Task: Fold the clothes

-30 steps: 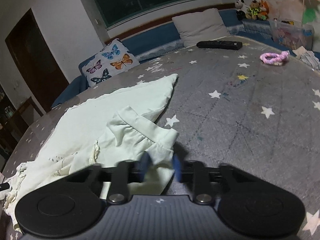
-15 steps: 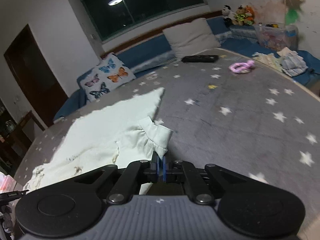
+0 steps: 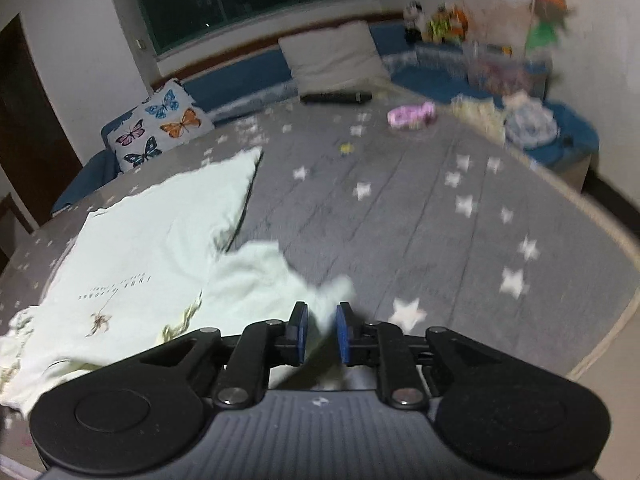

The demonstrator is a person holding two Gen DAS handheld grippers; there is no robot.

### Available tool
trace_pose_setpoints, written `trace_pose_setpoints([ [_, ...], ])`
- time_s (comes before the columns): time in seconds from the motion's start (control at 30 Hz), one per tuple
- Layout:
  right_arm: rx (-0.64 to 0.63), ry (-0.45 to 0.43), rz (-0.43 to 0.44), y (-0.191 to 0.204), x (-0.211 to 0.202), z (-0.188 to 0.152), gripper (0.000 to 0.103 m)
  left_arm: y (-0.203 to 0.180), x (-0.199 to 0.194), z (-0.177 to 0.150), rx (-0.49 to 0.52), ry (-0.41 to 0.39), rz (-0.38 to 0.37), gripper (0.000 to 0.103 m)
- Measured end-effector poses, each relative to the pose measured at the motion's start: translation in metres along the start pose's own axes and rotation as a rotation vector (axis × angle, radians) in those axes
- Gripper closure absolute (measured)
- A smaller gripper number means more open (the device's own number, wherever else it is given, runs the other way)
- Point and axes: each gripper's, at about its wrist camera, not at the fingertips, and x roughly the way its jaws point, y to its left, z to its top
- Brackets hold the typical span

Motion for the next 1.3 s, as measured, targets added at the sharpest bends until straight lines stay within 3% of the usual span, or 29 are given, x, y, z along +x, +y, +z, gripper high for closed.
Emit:
trace_pose_setpoints([
  [0.03, -0.016, -0.012, -0.002, 0.002, -0.002, 0.002, 0.077, -0.003, -0.004, 0.001, 0.016, -0.015, -0.013, 0.093],
  [0.13, -0.065, -0.045, -0.005, 0.008, -0.009, 0.006, 0.076, -0.017, -0.018, -0.003, 0.09, -0.046, -0.099, 0.09],
  [0.27, -0.149, -0.026, 0.127, 0.03, -0.016, 0.005, 0.076, -0.048, -0.034, -0.016, 0.256, -0.068, -0.238, 0.075],
  [0.4, -0.302, 0.035, 0.299, 0.066, -0.015, -0.003, 0.076, -0.078, -0.044, -0.03, 0.391, -0.072, -0.363, 0.066],
  [0.53, -0.481, 0.086, 0.408, 0.105, -0.013, -0.017, 0.076, -0.099, -0.043, -0.044, 0.46, -0.062, -0.422, 0.064],
  [0.67, -0.604, 0.121, 0.473, 0.132, -0.012, -0.029, 0.066, -0.107, -0.039, -0.052, 0.49, -0.038, -0.444, 0.06],
  [1.0, -0.737, 0.204, 0.482, 0.158, 0.015, -0.045, 0.067, -0.114, -0.031, -0.057, 0.515, -0.015, -0.444, 0.06],
  [1.07, -0.739, 0.212, 0.479, 0.161, 0.018, -0.047, 0.077, -0.115, -0.028, -0.057, 0.516, -0.006, -0.445, 0.061],
  [1.13, -0.738, 0.213, 0.476, 0.161, 0.019, -0.047, 0.086, -0.116, -0.026, -0.058, 0.519, 0.003, -0.44, 0.068],
  [1.2, -0.735, 0.203, 0.474, 0.16, 0.016, -0.047, 0.09, -0.115, -0.024, -0.057, 0.517, 0.006, -0.43, 0.088],
  [1.3, -0.735, 0.175, 0.484, 0.156, 0.005, -0.043, 0.092, -0.111, -0.029, -0.054, 0.507, -0.012, -0.43, 0.094],
])
